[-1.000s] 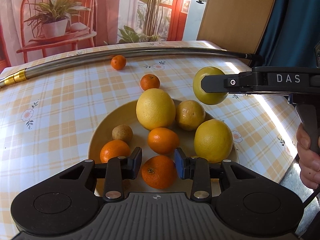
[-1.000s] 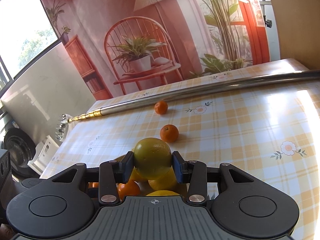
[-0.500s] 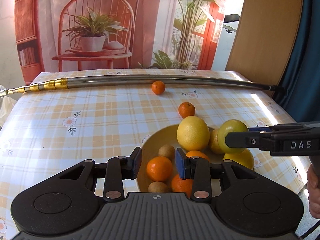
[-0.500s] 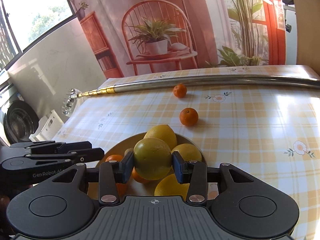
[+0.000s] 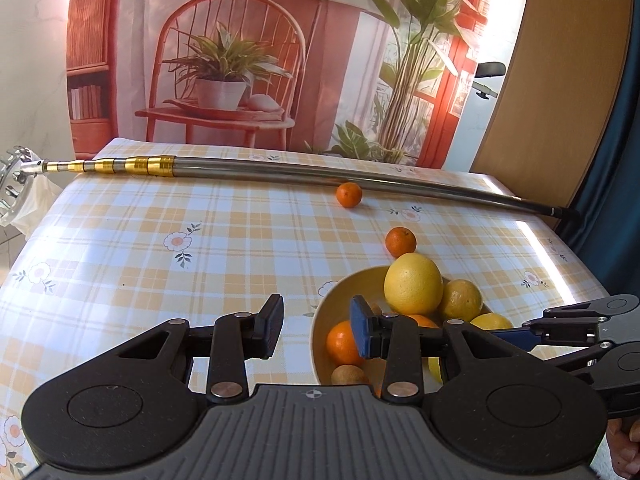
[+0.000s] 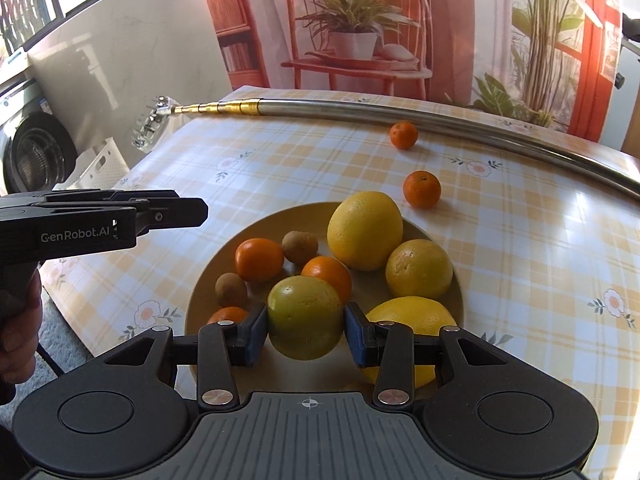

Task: Organize fruits
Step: 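Open both tools to drop the tangerine and apple into the bowl, then withdraw both tools from the bowl toward the remaining tangerines on the table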

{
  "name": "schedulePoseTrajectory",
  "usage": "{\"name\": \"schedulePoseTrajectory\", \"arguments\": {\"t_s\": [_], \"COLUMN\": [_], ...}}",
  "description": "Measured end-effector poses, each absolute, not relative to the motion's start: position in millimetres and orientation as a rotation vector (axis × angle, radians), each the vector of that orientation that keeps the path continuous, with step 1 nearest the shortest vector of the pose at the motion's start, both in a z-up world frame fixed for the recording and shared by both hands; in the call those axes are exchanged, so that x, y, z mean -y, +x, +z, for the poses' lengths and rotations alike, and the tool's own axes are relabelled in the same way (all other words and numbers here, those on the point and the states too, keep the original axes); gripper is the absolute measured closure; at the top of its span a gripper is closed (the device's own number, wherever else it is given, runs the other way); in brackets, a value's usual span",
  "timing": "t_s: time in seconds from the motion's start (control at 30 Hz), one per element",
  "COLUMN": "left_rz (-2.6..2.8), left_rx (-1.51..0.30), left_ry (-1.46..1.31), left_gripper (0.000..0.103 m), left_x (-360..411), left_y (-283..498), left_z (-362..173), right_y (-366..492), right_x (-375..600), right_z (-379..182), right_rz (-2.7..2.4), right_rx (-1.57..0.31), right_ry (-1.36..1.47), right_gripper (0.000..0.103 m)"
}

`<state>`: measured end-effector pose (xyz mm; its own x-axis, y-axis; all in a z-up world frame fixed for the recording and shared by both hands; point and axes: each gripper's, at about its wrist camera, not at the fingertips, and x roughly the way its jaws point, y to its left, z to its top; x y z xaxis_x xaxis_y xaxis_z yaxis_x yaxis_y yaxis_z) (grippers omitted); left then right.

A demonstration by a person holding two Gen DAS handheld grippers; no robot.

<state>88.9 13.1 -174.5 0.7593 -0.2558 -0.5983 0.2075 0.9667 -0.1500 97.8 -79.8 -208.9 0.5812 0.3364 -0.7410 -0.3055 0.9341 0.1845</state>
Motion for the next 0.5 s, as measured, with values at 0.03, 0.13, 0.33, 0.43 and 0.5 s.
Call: {"name": "schedulePoseTrajectory", "arguments": {"t_s": [0.03, 0.13, 0.33, 0.43, 0.5], "left_rz": [-0.254, -0.253, -0.24, -0.235, -0.231], "left_rx": [-0.661, -0.66, -0.662, -0.66, -0.661], "left_ry": [-0.078, -0.085, -0.094, -0.098, -0.098], "left_gripper": [0.064, 0.064, 0.064, 0.064, 0.064], "left_x": [-14, -15, -18, -19, -19], "left_y": [89, 89, 89, 89, 89], "left_z": [-175, -175, -177, -176, -177], "right_y": [98, 100, 110, 118, 122], "right_x": [77, 73, 66, 59, 59], "right_z": [-210, -214, -220, -221, -221], "right_rz": [0.378, 0.387, 0.434, 0.449, 0.464], "right_rx": [-0.883, -0.901, -0.927, -0.92, -0.922], "right_ry": [0.03, 0.018, 0.021, 0.01, 0.032], "right_gripper": [0.065, 0.065, 0.065, 0.065, 0.065]}}
